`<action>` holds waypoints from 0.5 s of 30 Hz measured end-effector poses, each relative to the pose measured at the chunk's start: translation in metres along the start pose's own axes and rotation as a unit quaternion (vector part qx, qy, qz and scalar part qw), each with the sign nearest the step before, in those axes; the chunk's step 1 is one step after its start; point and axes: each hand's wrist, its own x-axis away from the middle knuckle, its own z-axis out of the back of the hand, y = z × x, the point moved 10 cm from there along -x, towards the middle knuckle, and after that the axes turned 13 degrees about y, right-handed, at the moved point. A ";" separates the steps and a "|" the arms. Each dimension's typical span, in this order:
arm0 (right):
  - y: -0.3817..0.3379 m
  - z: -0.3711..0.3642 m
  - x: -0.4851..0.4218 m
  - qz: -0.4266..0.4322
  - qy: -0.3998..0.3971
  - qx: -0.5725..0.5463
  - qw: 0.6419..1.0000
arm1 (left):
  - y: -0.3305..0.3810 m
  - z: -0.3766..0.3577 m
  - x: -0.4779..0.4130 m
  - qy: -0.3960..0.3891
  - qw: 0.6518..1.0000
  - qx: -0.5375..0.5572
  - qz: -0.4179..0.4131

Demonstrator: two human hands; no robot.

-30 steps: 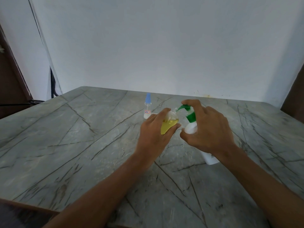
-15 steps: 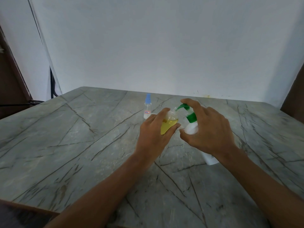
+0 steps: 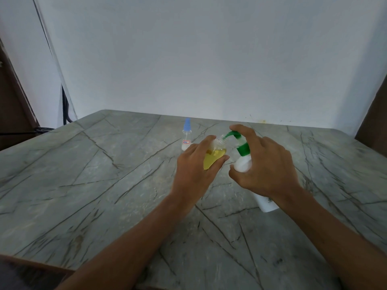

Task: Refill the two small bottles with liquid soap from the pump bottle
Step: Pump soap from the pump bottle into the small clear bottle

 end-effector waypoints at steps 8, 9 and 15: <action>0.000 0.001 -0.003 0.011 0.020 0.010 1.000 | 0.002 -0.002 0.004 -0.011 1.000 0.003 -0.010; 0.000 0.001 -0.003 0.012 0.026 0.006 1.000 | 0.002 -0.004 0.005 -0.017 1.000 0.002 -0.012; 0.001 0.004 -0.002 0.020 0.058 -0.001 0.998 | 0.004 -0.005 0.007 -0.015 1.000 0.004 -0.018</action>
